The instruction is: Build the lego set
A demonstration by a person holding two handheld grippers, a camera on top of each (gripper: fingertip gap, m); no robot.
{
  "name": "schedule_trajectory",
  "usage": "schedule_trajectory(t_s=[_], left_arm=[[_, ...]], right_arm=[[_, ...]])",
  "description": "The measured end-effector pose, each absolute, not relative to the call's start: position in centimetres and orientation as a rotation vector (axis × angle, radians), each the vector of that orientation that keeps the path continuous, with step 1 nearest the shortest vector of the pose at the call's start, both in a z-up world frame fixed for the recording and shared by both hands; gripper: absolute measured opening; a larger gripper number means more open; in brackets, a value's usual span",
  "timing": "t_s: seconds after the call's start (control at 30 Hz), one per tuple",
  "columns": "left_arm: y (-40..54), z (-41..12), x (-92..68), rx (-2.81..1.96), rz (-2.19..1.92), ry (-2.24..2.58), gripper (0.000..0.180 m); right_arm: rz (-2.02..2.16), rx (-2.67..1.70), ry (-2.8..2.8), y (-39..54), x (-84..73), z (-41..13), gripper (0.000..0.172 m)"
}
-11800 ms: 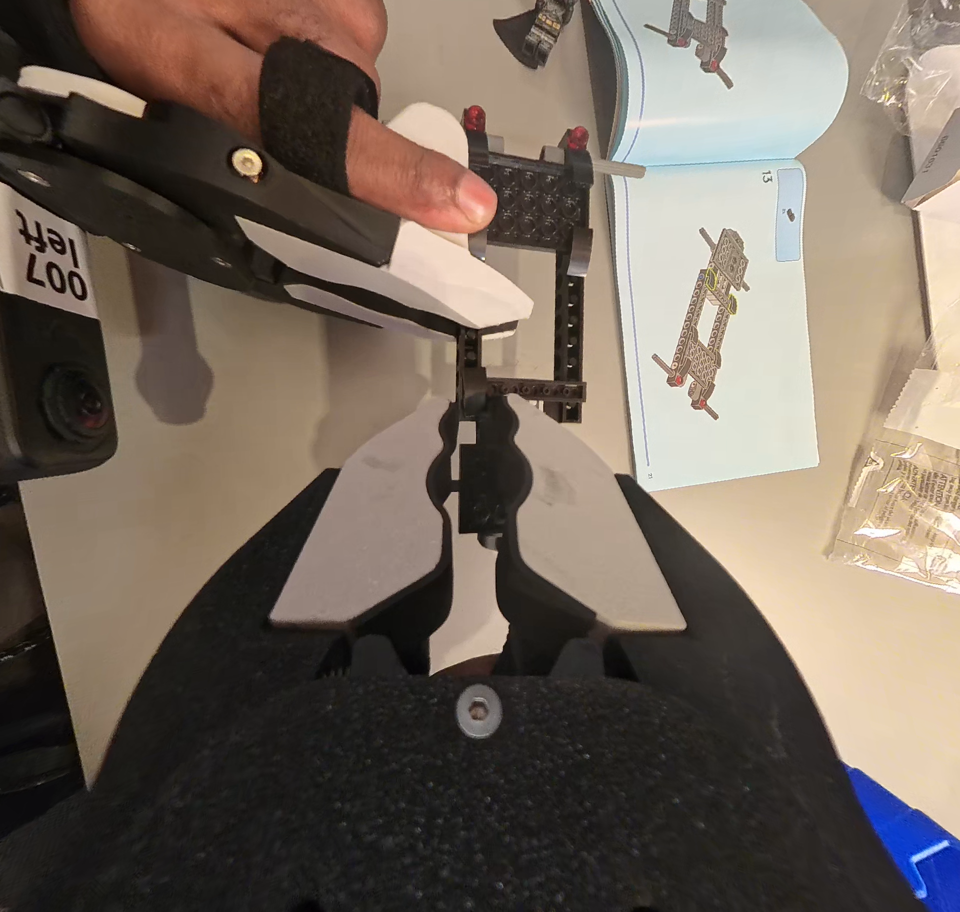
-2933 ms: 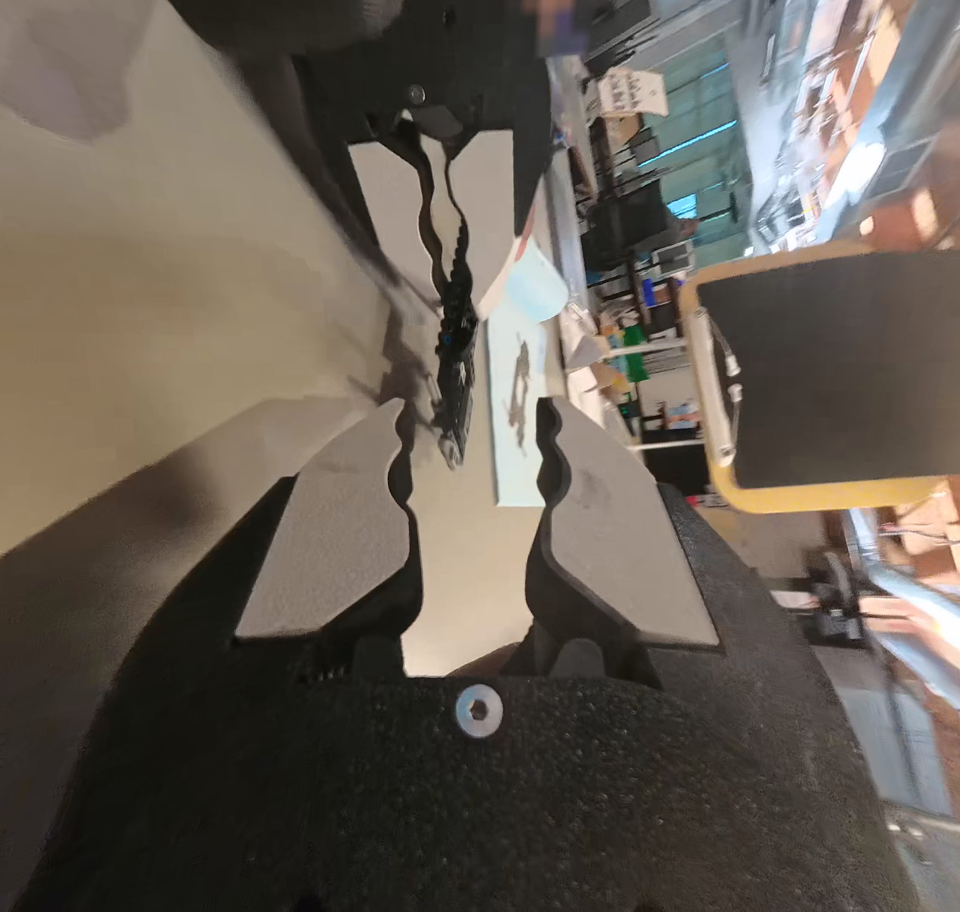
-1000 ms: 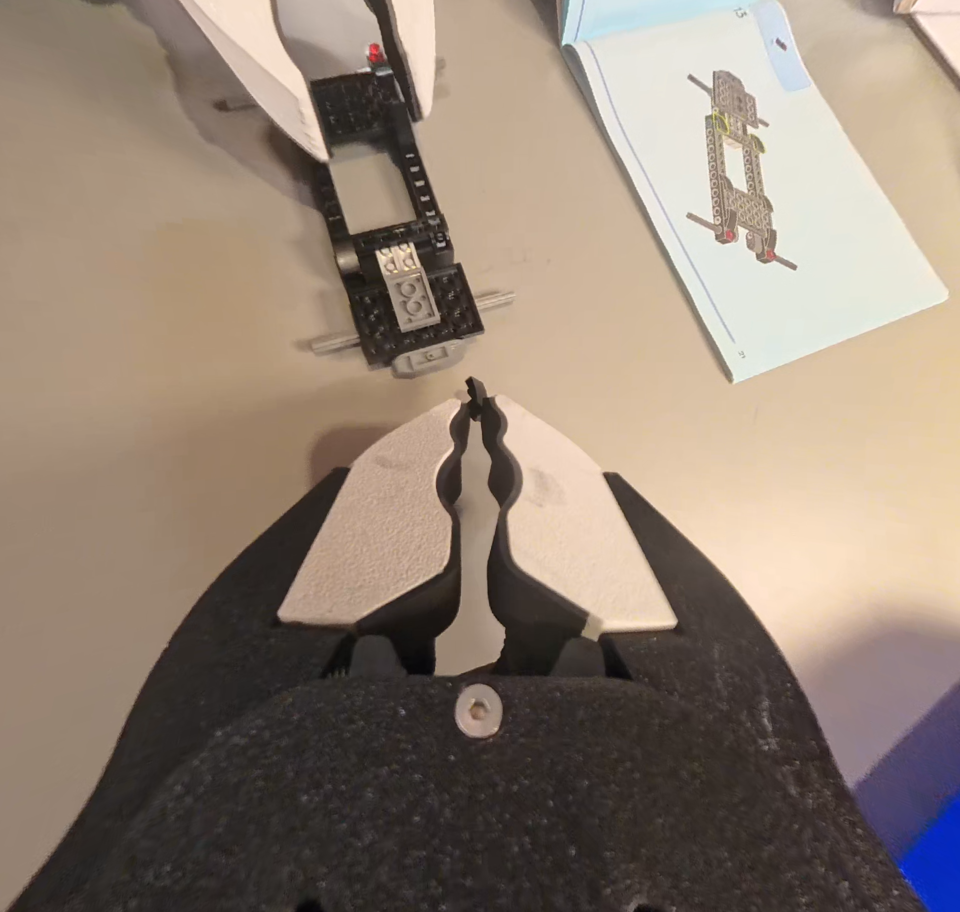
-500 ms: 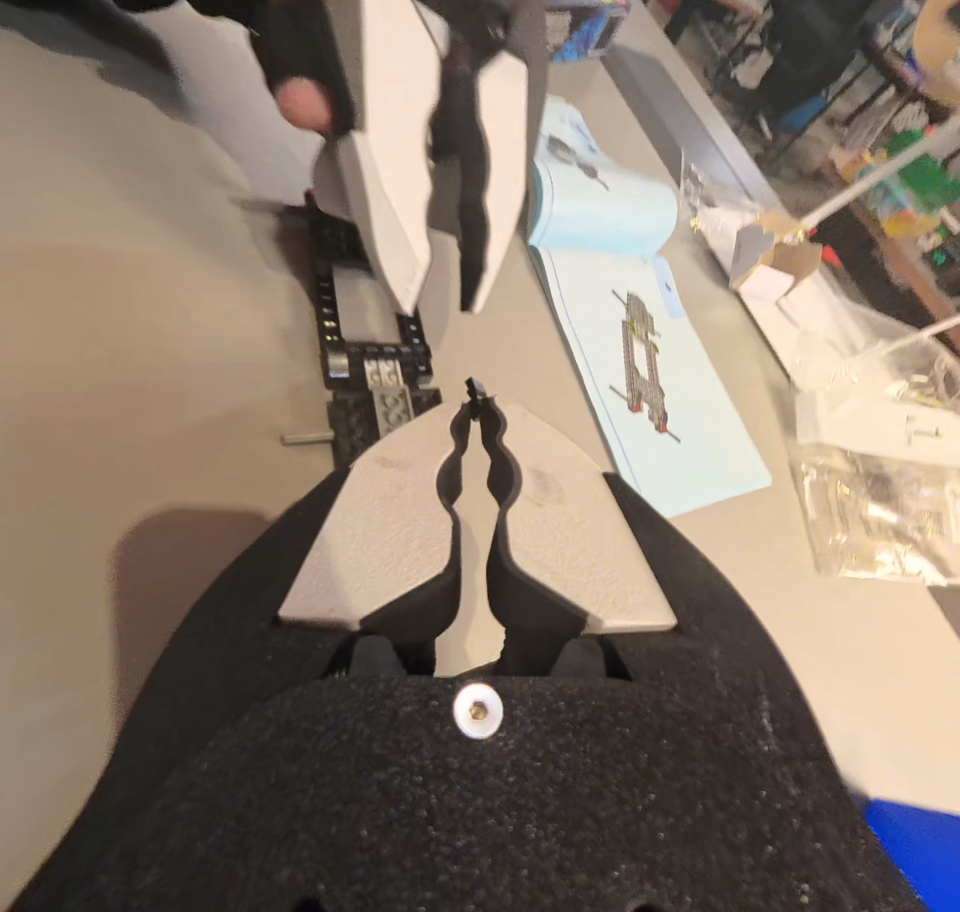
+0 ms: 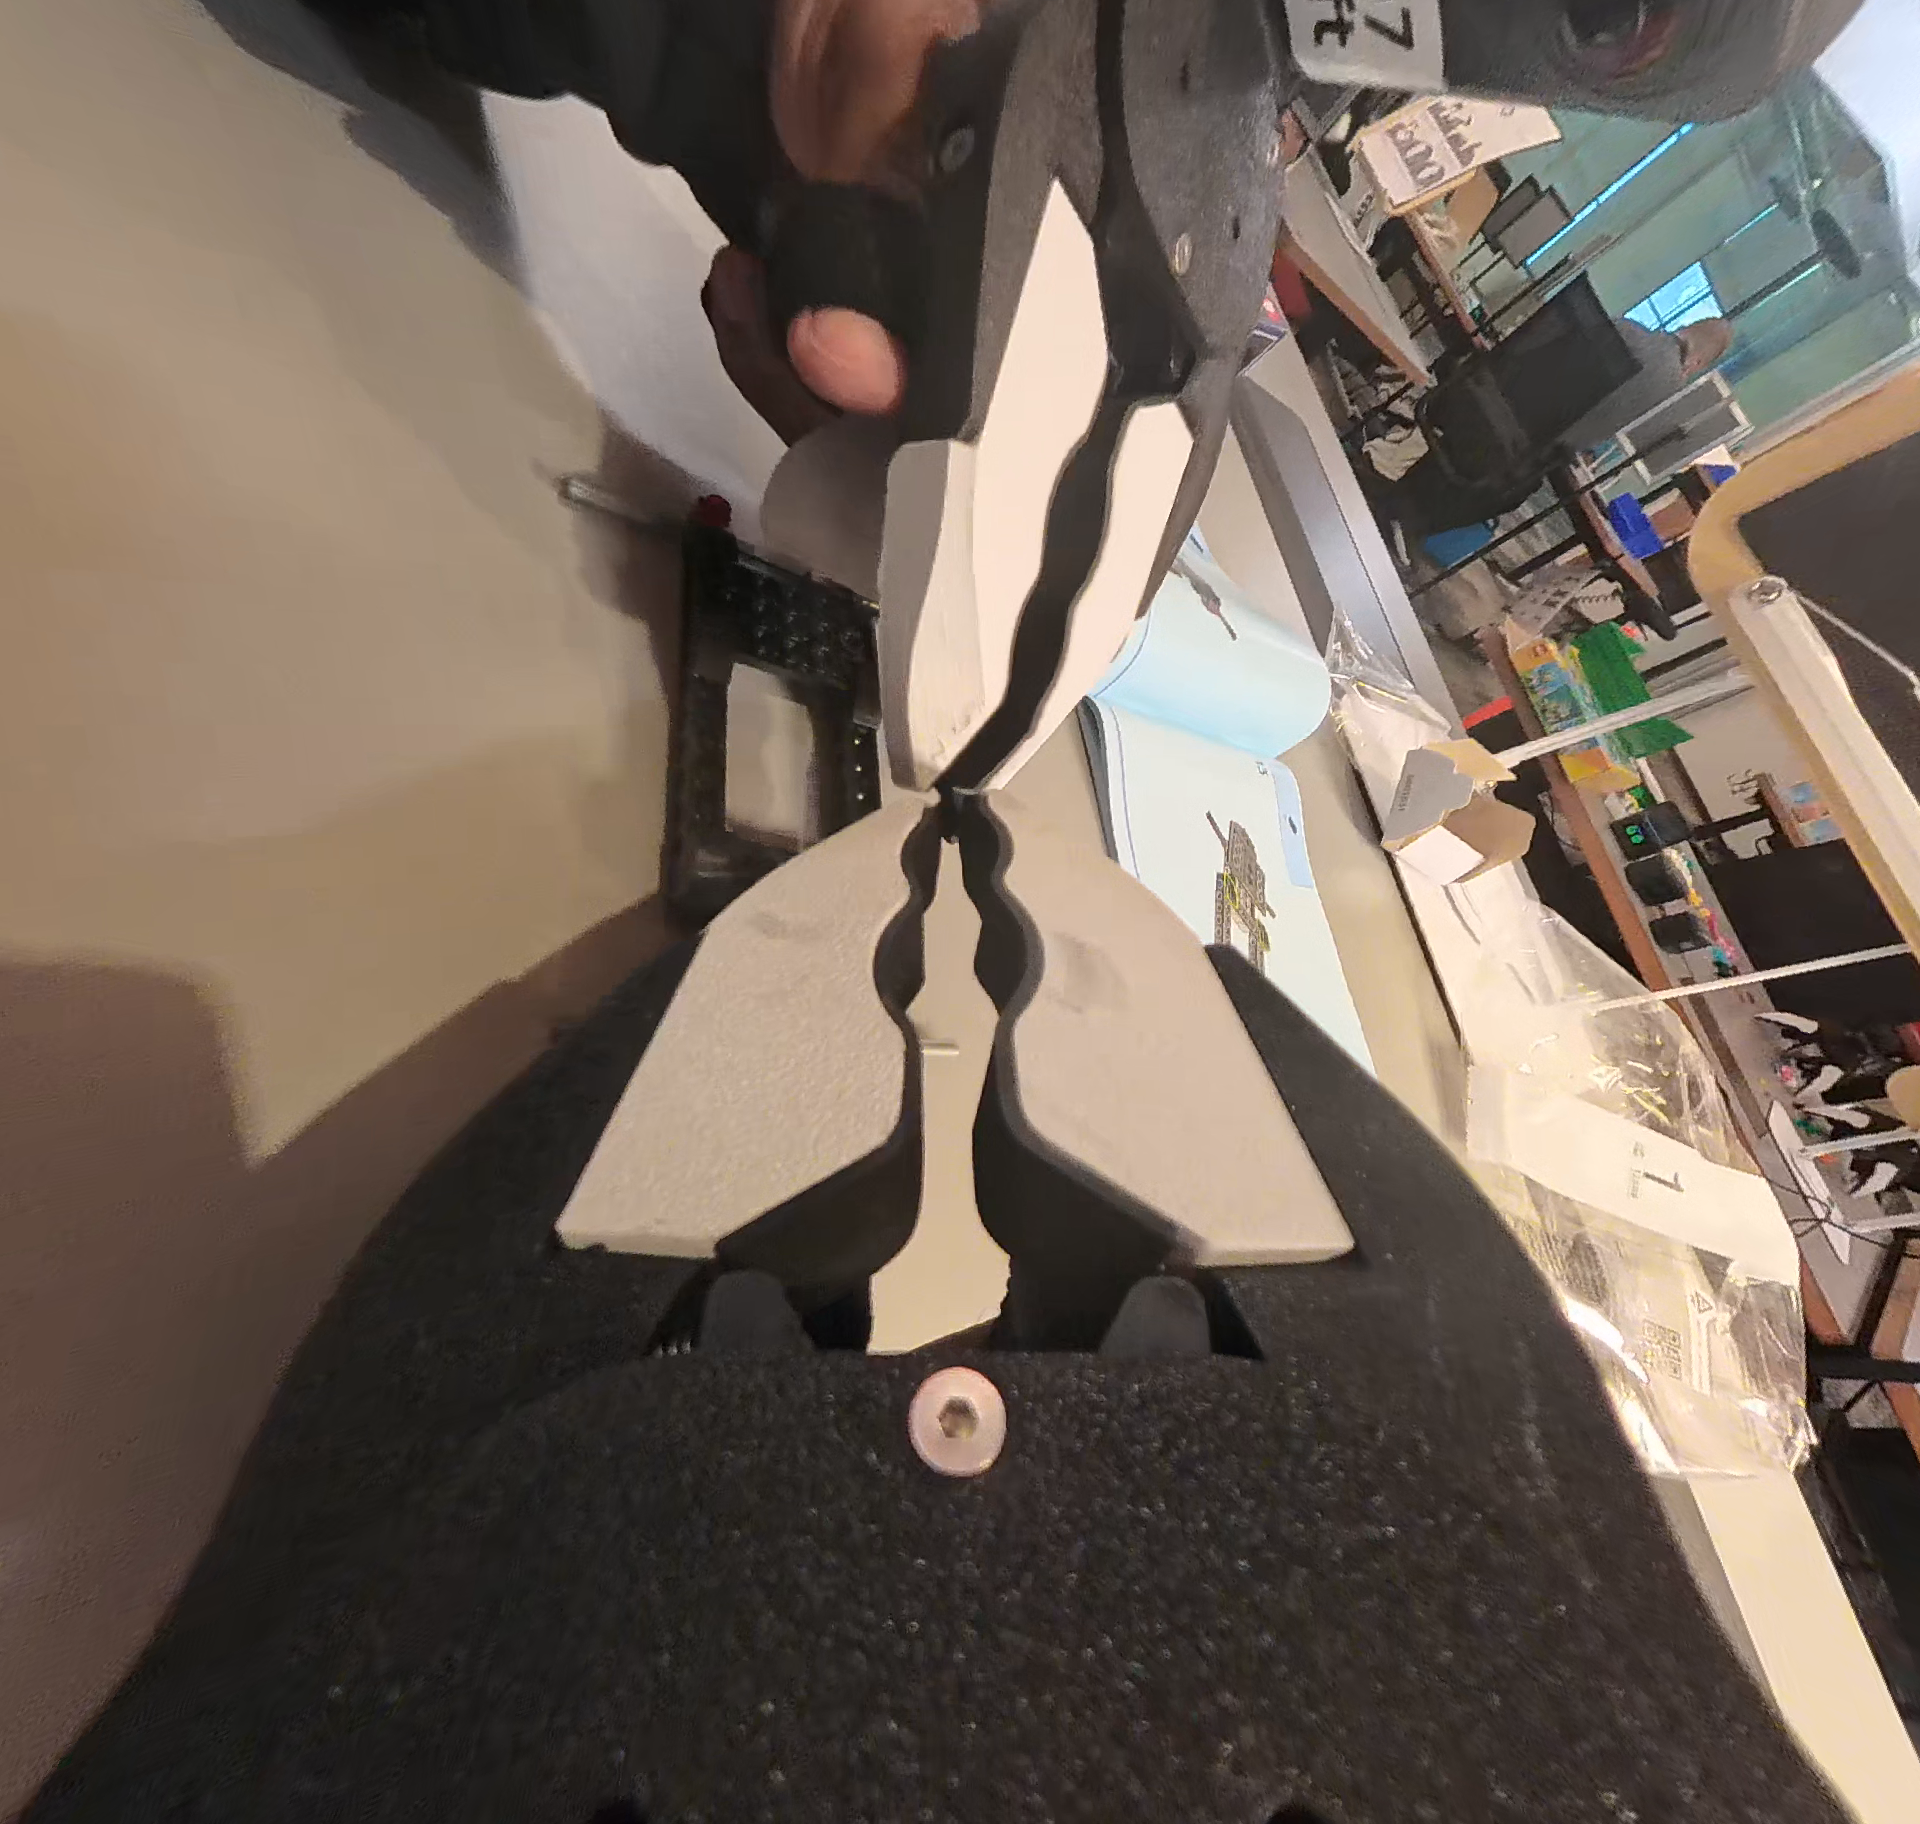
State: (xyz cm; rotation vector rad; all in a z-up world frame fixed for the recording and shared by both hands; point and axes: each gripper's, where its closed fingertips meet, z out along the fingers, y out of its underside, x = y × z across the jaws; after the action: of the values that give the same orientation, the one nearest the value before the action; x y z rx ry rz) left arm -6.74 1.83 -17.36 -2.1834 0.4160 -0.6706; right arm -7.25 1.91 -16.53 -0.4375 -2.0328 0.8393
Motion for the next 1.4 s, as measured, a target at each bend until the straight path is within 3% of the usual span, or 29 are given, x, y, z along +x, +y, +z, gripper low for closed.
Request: schedule_trajectory(t_s=[0.13,0.33,0.57,1.4], left_arm=[[2.1,-17.4,-6.7,-2.164,-0.649,0.439,0.008],[2.6,-19.1,-8.1,-2.264,-0.482,0.499,0.008],[2.3,-20.8,-7.6,-2.377,-0.323,0.727,0.008],[2.3,-21.3,-7.7,-2.426,-0.314,0.728,0.015]], right_arm=[[0.843,-0.436,-2.032,2.0,-7.3,-16.8,0.005],[0.842,-0.491,-2.090,3.3,-6.8,-17.9,0.019],[0.900,-0.573,-2.143,4.4,-5.9,-18.8,0.019],[0.899,-0.596,-2.195,4.5,-5.6,-19.5,0.019]])
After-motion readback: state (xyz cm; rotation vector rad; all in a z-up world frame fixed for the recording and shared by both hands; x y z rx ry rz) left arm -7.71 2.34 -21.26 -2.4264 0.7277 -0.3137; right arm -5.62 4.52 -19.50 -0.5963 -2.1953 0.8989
